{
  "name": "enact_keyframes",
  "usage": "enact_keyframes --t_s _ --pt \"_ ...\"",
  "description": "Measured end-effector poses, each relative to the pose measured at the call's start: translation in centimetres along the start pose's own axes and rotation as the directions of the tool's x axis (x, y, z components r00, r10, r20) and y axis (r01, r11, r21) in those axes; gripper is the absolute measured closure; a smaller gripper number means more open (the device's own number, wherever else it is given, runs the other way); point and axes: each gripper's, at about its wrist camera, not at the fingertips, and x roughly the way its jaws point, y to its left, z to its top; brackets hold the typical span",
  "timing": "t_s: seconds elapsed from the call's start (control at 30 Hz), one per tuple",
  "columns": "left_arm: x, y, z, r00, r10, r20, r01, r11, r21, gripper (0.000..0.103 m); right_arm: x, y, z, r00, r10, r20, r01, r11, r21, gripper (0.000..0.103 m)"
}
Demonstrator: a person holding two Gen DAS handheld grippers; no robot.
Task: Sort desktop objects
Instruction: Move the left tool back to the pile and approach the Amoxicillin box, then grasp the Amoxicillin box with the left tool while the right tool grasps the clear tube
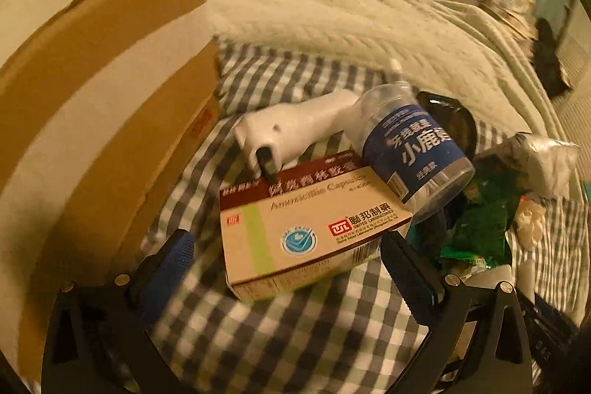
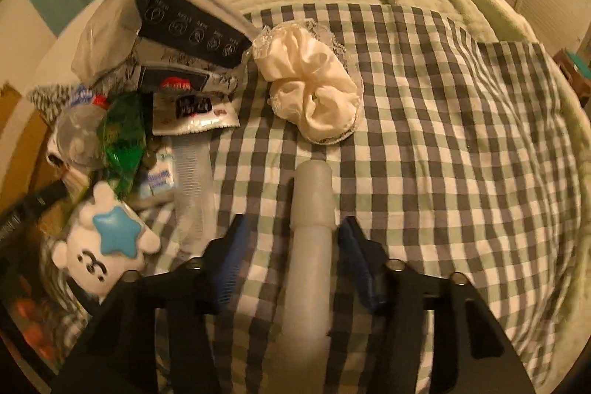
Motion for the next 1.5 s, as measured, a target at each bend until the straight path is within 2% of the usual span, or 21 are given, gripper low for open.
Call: enact_keyframes --t_s 0.07,0.17,0.27,0.33,0.4,0.47,0.67,0.73,0.83,0.93,0.97,1.0,1.2,1.27,1.33,1.4,1.43,1.5 --pt "0.3 -0.1 0.3 0.999 -0.030 -0.016 0.032 0.995 0.090 0.000 -0.3 0.3 -0.2 1.000 -0.004 -0.006 0.004 1.000 -0.021 0.069" --pt "0.4 -0.3 0.5 0.997 -0.071 -0.005 0.070 0.972 0.224 0.000 -0.8 0.0 -0.5 1.000 0.028 -0.006 -0.028 1.000 0.004 0.074" --pt "0.7 -0.1 0.9 0.989 -0.147 -0.014 0.144 0.938 0.316 0.000 -1.1 -0.3 -0.6 0.998 0.069 -0.003 -0.069 0.997 0.047 0.074" --pt "1.8 -0.5 1.6 0.977 -0.205 -0.054 0.211 0.910 0.358 0.000 -1.1 -0.1 -0.6 0.997 0.081 -0.002 -0.080 0.995 0.061 0.074" --pt "2.8 -0.9 1.9 0.967 -0.229 -0.114 0.256 0.882 0.396 0.000 -1.2 0.3 -0.6 0.997 0.074 -0.001 -0.074 0.996 0.052 0.074" --pt "3.1 -1.2 2.0 0.962 -0.238 -0.130 0.271 0.868 0.416 0.000 -1.1 1.1 -0.4 0.998 0.070 0.000 -0.070 0.997 0.044 0.074" --pt "2.7 -1.2 1.2 0.963 -0.231 -0.139 0.264 0.914 0.309 0.000 -1.1 1.7 0.5 0.998 0.056 -0.005 -0.056 0.998 0.039 0.078" --pt "2.2 -1.6 0.3 0.965 -0.205 -0.160 0.247 0.916 0.315 0.000 -1.3 1.5 0.5 0.998 0.059 -0.003 -0.059 0.997 0.051 0.080" --pt "1.2 -2.6 -1.2 0.978 -0.115 -0.172 0.172 0.916 0.363 0.000 -1.8 1.3 0.4 0.998 0.060 -0.002 -0.060 0.997 0.049 0.084" --pt "0.2 -2.9 -1.6 0.981 -0.088 -0.172 0.142 0.933 0.331 0.008 -2.8 0.8 0.1 0.997 0.074 0.005 -0.074 0.996 0.050 0.085" --pt "-0.3 -2.9 -1.7 0.984 -0.074 -0.163 0.124 0.939 0.322 0.014 -3.3 0.7 0.0 0.997 0.080 0.009 -0.081 0.995 0.051 0.085" --pt "-0.7 -2.8 -1.9 0.985 -0.067 -0.160 0.115 0.943 0.311 0.015 -3.4 0.4 0.1 0.996 0.087 0.014 -0.088 0.995 0.050 0.085" --pt "-3.0 -3.9 -3.0 0.986 -0.093 -0.140 0.132 0.945 0.298 0.017 -5.9 -1.0 -0.5 0.992 0.118 0.040 -0.120 0.992 0.034 0.085" --pt "-3.6 -3.5 -2.9 0.983 -0.120 -0.136 0.152 0.953 0.263 0.017 -4.7 -1.8 0.9 0.990 0.135 0.043 -0.137 0.990 0.044 0.085" --pt "-4.1 -3.1 -3.0 0.979 -0.155 -0.132 0.182 0.958 0.223 0.019 -4.6 -1.8 0.7 0.987 0.150 0.056 -0.152 0.987 0.046 0.085" --pt "-4.9 -2.8 -3.1 0.979 -0.171 -0.111 0.190 0.961 0.199 0.046 -5.3 -1.0 1.0 0.985 0.155 0.069 -0.157 0.987 0.029 0.085" --pt "-5.2 -2.5 -2.7 0.983 -0.157 -0.096 0.173 0.967 0.187 0.048 -5.6 -0.6 1.2 0.985 0.153 0.075 -0.154 0.988 0.020 0.085" --pt "-5.2 -1.9 -1.8 0.978 -0.169 -0.122 0.186 0.972 0.143 0.052 -6.4 0.1 1.5 0.983 0.158 0.095 -0.159 0.987 0.006 0.085"
